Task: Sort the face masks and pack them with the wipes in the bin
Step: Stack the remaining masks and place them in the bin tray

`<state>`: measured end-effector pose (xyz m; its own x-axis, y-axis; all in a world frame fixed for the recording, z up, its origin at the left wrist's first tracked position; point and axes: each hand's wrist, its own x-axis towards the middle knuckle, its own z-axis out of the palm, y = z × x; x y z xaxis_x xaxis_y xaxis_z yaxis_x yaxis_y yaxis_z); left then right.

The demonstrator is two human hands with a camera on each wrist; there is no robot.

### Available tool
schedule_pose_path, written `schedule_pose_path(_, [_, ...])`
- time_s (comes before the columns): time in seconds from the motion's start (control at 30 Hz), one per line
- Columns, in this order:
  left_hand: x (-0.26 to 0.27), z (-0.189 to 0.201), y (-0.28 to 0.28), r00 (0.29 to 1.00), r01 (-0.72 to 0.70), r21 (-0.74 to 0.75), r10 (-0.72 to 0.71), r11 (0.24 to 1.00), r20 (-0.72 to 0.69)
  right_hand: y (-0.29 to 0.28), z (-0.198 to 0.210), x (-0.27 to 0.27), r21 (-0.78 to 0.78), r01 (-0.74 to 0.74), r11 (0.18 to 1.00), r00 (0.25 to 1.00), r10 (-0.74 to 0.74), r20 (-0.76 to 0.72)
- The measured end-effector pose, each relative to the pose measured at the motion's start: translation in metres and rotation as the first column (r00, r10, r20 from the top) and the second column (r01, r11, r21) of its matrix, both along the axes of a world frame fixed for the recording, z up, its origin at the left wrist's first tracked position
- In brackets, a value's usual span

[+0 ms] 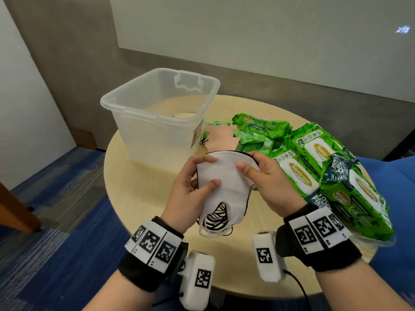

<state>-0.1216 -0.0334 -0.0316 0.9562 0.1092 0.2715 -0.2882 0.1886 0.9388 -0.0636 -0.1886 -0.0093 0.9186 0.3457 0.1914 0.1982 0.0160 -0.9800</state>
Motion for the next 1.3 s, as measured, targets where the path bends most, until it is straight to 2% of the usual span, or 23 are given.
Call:
schedule_pose_path(0.07, [0.0, 0.004, 0.004, 0.999, -0.011, -0.001, 0.011, 1.0, -0.047, 0.003, 0.0, 0.003, -0.02, -0.006, 1.0, 1.0, 0.006, -0.008])
schedule_pose_path(0.2, [0.007, 0.0, 0.021, 0.985, -0.072, 0.065, 0.081, 0.995, -0.154, 0.01, 0.005, 0.017, -0.217, 0.012, 0.976, 1.0, -0.015, -0.014])
schedule_pose_path(0.33, [0.014, -0.006, 0.04, 0.963, -0.142, 0.08, 0.156, 0.987, -0.218, 0.006, 0.008, 0.061, -0.408, 0.243, 0.88, 0.969, -0.239, 0.064])
schedule_pose_path(0.4, [0.017, -0.008, 0.047, 0.955, -0.175, 0.068, 0.186, 0.982, -0.23, 0.006, 0.006, 0.084, -0.533, 0.344, 0.773, 0.938, -0.298, 0.174])
schedule_pose_path(0.5, [0.021, -0.011, 0.055, 0.948, -0.201, 0.071, 0.212, 0.977, -0.239, 0.013, 0.001, 0.11, -0.737, 0.378, 0.56, 0.925, -0.209, 0.316])
schedule_pose_path(0.63, [0.027, -0.015, 0.062, 0.94, -0.213, 0.067, 0.223, 0.975, -0.259, 0.032, -0.016, 0.138, -0.903, 0.273, 0.332, 0.949, 0.06, 0.309])
schedule_pose_path(0.73, [0.033, -0.02, 0.067, 0.936, -0.211, 0.064, 0.221, 0.975, -0.275, 0.042, -0.033, 0.156, -0.964, 0.226, 0.137, 0.962, 0.124, 0.243])
schedule_pose_path(0.8, [0.037, -0.023, 0.069, 0.934, -0.21, 0.062, 0.219, 0.976, -0.283, 0.044, -0.04, 0.162, -0.971, 0.23, 0.062, 0.965, 0.114, 0.236])
schedule_pose_path(0.87, [0.039, -0.025, 0.07, 0.934, -0.203, 0.054, 0.21, 0.978, -0.29, 0.044, -0.043, 0.165, -0.957, 0.257, 0.132, 0.963, 0.048, 0.265])
schedule_pose_path(0.97, [0.043, -0.027, 0.071, 0.931, -0.185, 0.052, 0.192, 0.981, -0.311, 0.043, -0.042, 0.165, -0.892, 0.324, 0.316, 0.946, -0.097, 0.31])
schedule_pose_path(1.07, [0.048, -0.032, 0.069, 0.932, -0.171, 0.049, 0.178, 0.984, -0.315, 0.041, -0.03, 0.155, -0.741, 0.414, 0.529, 0.91, -0.224, 0.349])
schedule_pose_path(1.13, [0.05, -0.033, 0.064, 0.936, -0.174, 0.04, 0.177, 0.984, -0.304, 0.04, -0.018, 0.139, -0.616, 0.458, 0.641, 0.887, -0.283, 0.364])
schedule_pose_path(1.2, [0.053, -0.033, 0.058, 0.931, -0.169, -0.04, 0.146, 0.985, -0.334, 0.04, -0.01, 0.119, -0.501, 0.44, 0.745, 0.89, -0.289, 0.352])
schedule_pose_path(1.3, [0.058, -0.035, 0.051, 0.914, -0.195, -0.099, 0.144, 0.976, -0.379, 0.042, -0.002, 0.084, -0.381, 0.326, 0.865, 0.929, -0.217, 0.301])
